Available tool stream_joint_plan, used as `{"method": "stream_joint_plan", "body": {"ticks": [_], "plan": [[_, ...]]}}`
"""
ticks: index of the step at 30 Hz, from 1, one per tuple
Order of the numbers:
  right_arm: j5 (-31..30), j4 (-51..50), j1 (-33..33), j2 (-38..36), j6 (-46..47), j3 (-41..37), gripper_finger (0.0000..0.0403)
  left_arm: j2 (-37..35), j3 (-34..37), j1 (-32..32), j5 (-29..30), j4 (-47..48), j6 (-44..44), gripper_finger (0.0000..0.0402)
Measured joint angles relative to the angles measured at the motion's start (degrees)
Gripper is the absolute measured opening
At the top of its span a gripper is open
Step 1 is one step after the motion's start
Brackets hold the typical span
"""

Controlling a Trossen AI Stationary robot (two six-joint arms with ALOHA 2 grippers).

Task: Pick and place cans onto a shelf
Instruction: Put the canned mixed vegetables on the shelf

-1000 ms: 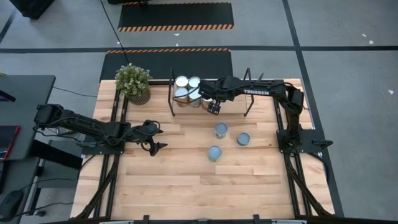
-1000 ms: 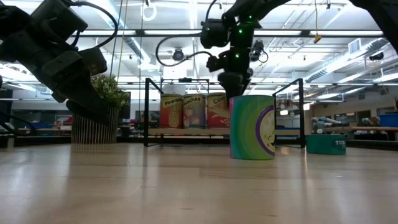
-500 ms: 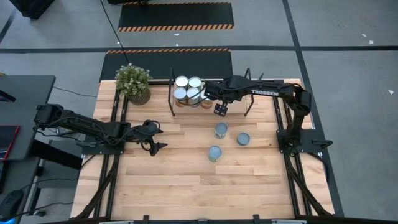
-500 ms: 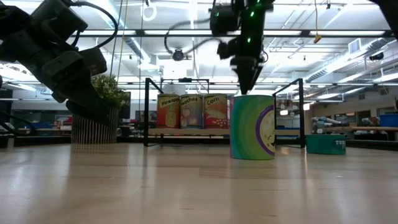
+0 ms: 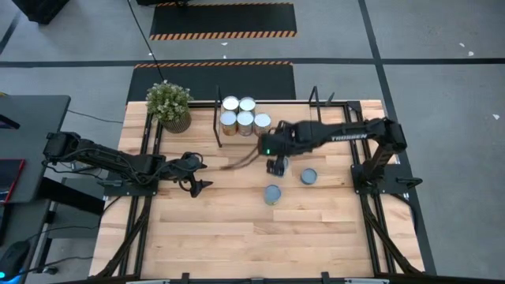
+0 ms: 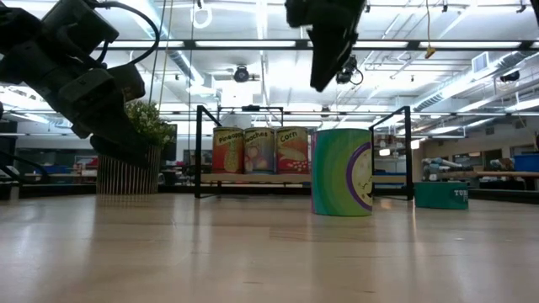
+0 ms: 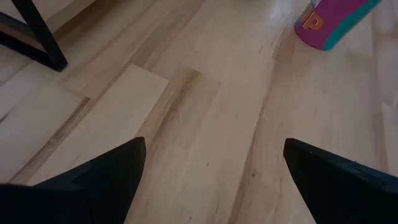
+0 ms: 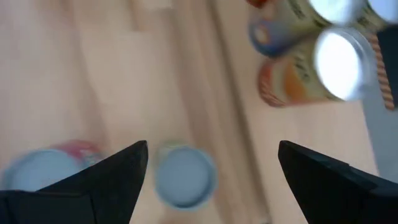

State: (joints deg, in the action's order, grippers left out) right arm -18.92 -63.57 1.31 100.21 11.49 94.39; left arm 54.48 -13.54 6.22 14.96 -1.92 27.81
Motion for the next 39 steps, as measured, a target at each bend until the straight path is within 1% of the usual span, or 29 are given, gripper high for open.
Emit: {"method": "stream_joint_plan", "body": {"ticks": [4,7,9,11,15,19,25,28,32,39], "plan": [[-0.51,1.34,3.88,0.01,0.35,0.0,0.0368,0.0,0.0,0.02,0.04,-0.12,0.04,0.0387],[2.74,2.19,5.57,0.04,-0.52,-0.09,0.0368,0.0,0.0,0.02,0.04,-0.33,0.04,0.0387],[4.49,5.1,6.83,0.04,-1.46,-0.95,0.0368,0.0,0.0,0.02,0.04,-0.41,0.04,0.0387],[4.92,7.96,8.5,0.06,-4.04,-2.43,0.0368,0.0,0.0,0.0,0.1,-0.63,0.04,0.0387],[5.54,18.22,11.31,0.1,-7.94,-8.3,0.0368,0.0,0.0,0.0,0.37,-0.58,0.08,0.0387],[6.71,26.24,12.4,0.14,-8.86,-13.21,0.0371,0.0,0.0,0.01,0.46,-0.76,0.09,0.0387],[6.84,28.13,11.78,0.14,-9.12,-16.41,0.0388,-0.02,0.0,0.01,0.46,-1.24,0.04,0.0387],[8.38,28.94,10.83,0.14,-8.1,-17.58,0.0398,-0.02,0.0,0.0,0.46,-1.25,0.02,0.0387],[8.99,28.52,10.52,1.1,-7.19,-17.96,0.0398,-0.02,0.0,0.0,0.46,-1.26,0.06,0.0387],[9.55,27.19,11.08,5.18,-7.64,-18.05,0.0399,-0.02,0.0,0.0,0.46,-1.37,0.02,0.0387]]}}
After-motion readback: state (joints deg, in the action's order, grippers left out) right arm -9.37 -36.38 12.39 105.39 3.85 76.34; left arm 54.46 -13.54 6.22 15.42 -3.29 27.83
